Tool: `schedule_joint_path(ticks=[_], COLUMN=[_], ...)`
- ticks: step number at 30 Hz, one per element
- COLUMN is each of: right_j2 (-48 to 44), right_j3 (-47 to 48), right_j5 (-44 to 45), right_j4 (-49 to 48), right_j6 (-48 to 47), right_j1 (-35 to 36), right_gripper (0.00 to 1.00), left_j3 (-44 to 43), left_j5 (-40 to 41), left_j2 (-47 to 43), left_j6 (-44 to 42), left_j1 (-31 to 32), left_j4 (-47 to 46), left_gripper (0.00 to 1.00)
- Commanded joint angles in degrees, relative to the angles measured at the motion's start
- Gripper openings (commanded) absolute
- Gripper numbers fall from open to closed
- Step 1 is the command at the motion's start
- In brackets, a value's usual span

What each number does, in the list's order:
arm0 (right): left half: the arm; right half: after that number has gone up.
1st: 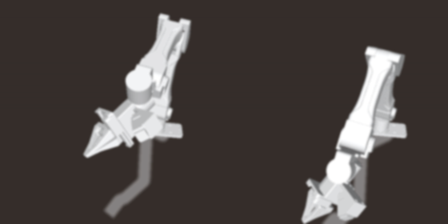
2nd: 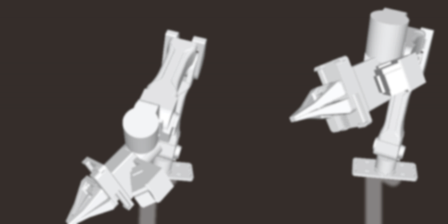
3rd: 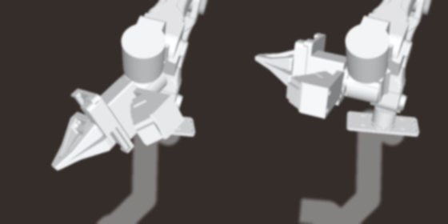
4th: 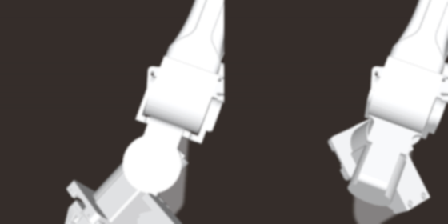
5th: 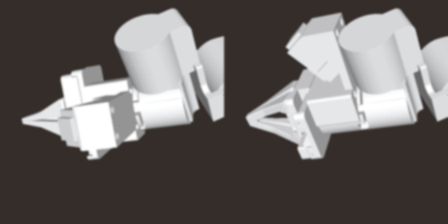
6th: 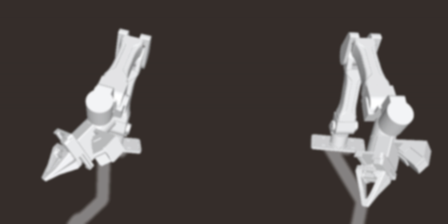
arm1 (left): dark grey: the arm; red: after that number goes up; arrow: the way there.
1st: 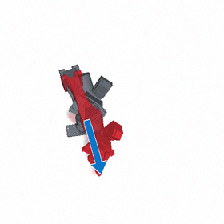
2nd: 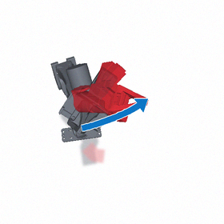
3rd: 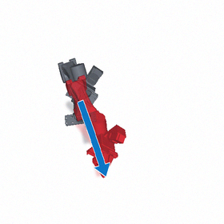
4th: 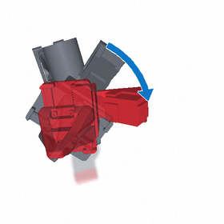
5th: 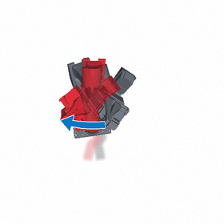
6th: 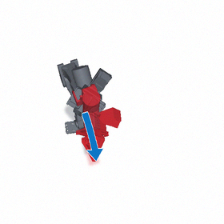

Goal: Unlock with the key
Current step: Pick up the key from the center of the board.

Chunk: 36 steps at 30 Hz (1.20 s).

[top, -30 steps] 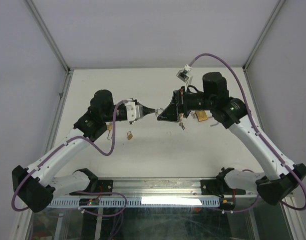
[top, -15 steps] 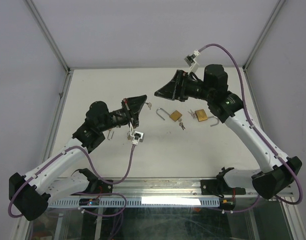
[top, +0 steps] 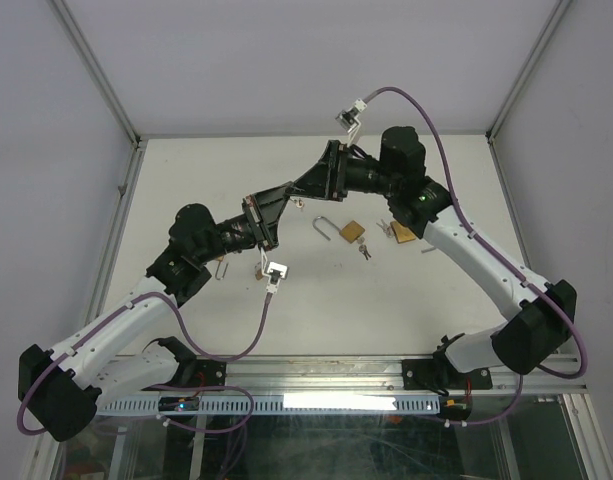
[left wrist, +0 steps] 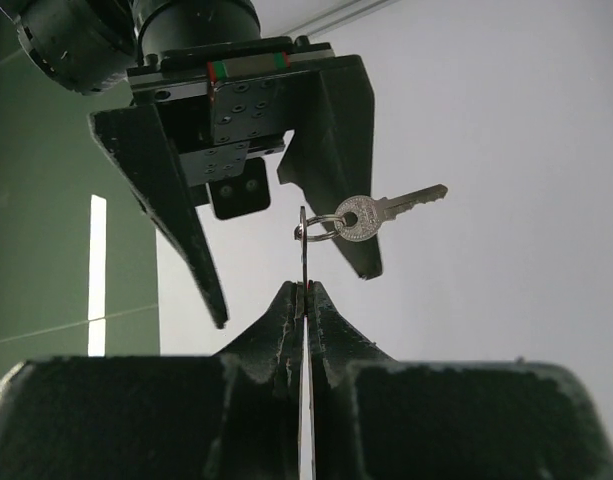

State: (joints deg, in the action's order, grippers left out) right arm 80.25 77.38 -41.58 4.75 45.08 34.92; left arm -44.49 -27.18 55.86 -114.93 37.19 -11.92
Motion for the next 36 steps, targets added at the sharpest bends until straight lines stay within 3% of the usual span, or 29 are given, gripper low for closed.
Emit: schedule_joint_path(ticks=[1, 3, 7, 22, 26, 31, 36], right_j2=[-2.95, -3.69, -5.06, -8.80, -8.21, -4.75, -2.90], right_j3=[-1.76, -3.96, -4.56, -5.80, -3.90, -4.90, -4.08], right_j5=[-6.18, -8.19, -8.62, -8.53, -2.59, -4.94, -6.01], right_j4=[-13.78, -15.93, -10.47, -2.53, 2.71, -7.61, -7.04], right_j6=[1.98, 3.15, 0.18, -3.95, -6.69, 0.43, 0.16], right_j1=[-0.32, -0.47, -0.59, -1.30, -1.34, -0.82, 0.27], right_gripper=[0.58, 0.57, 0.50, 0.43, 0.51, 0.50, 0.50], left_j3=[-0.64, -0.88, -0.82, -1.33, -1.29, -1.40, -1.57], left_j5=[-1.93, -1.70, -1.63, -1.67, -1.65, -1.67, -1.47], left_j2=[-1.62, -1.69, -1.71, -2.02, -2.24, -2.20, -2.23], left_j6=[-3.18, -3.11, -3.14, -1.79, -2.05, -2.11, -1.86], left_j1=[0.59, 0.59, 0.60, 0.54, 0.65, 0.66, 0.66], left_j4=[-1.09, -0.37, 0.28, 1.88, 2.19, 2.73, 3.15], left_gripper=[0.00, 0.00, 0.00, 0.00, 0.00, 0.00, 0.00])
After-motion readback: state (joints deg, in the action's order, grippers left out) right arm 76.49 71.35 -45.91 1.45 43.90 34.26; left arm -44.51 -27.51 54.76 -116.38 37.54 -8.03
